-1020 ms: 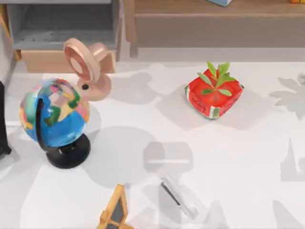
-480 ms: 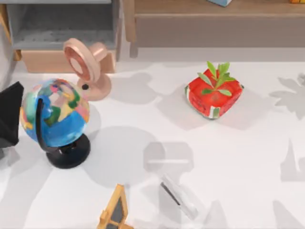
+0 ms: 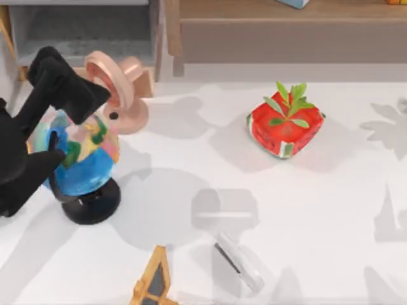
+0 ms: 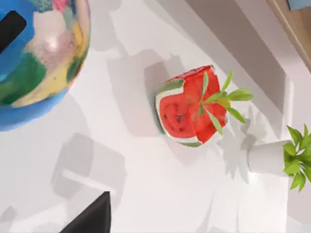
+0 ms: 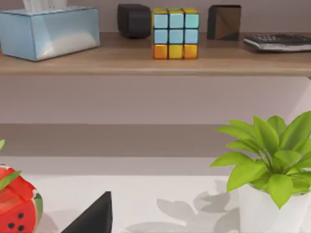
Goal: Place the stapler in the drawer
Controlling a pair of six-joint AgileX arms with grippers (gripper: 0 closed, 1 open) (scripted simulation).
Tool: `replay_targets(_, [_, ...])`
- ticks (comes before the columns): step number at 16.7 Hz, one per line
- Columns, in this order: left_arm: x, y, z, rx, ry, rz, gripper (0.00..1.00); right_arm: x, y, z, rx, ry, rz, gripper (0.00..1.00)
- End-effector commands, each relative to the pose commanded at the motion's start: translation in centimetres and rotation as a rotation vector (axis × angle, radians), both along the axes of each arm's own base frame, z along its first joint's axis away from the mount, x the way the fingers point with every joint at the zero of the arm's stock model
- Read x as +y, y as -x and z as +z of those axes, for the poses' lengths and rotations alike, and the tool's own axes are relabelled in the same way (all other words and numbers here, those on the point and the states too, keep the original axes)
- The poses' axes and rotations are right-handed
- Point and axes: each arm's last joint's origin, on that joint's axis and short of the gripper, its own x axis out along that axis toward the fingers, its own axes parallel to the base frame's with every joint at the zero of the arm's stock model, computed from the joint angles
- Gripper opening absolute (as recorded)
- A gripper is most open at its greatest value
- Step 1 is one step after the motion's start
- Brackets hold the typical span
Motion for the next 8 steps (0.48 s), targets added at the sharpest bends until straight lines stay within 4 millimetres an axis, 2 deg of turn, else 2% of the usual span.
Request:
replay_targets(4, [-6.0, -3.7, 0.2, 0.282, -0.043, -0.001, 1.00, 0.0, 0.0, 0.0, 0.000, 0.000, 0.000, 1.00])
replay_targets(8, [-13.8, -5.6, -2.1, 0.490, -0.192, 0.001, 1.00, 0.0, 0.0, 0.0, 0.000, 0.000, 0.000, 1.00])
